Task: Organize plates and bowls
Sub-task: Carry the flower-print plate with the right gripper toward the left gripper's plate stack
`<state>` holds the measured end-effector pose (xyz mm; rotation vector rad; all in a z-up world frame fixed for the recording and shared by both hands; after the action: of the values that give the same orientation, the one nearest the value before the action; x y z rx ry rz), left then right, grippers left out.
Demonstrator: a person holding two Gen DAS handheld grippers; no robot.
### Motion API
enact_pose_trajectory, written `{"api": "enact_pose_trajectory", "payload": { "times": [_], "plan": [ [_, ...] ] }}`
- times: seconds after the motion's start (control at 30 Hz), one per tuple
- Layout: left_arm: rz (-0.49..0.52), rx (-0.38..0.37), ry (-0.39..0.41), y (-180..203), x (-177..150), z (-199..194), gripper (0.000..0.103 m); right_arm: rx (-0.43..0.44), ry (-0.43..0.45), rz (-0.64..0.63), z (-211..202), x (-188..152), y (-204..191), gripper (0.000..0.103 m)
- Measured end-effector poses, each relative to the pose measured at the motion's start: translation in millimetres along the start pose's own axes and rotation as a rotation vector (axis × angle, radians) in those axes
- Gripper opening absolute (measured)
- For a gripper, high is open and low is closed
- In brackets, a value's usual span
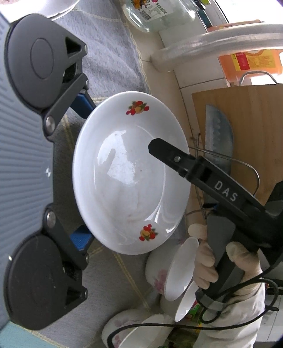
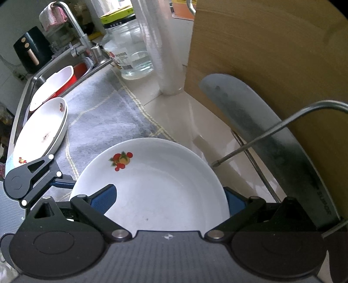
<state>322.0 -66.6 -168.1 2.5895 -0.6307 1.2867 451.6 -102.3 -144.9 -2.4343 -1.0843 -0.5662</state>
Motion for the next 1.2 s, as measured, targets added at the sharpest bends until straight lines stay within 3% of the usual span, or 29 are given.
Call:
{"api": "enact_pose_trajectory", "payload": {
  "times": [1.2],
  "plan": [
    [-0.068, 0.032, 0.010, 8.4, -15.7, -80.6, 0.102, 0.024, 0.033, -0.070, -32.6, -7.1, -84.5, 0.103]
  ]
}}
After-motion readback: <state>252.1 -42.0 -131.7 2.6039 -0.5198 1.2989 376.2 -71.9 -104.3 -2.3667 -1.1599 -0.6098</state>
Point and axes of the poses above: each gripper's, at about its wrist camera, not at the fingertips, and z roughly the way its jaws point, y to its right, x to its top, the point moved 8 cm from there along z, roughly the way its jaws point, and after that the axes turned 4 degrees about y, right-handed, at the moved point
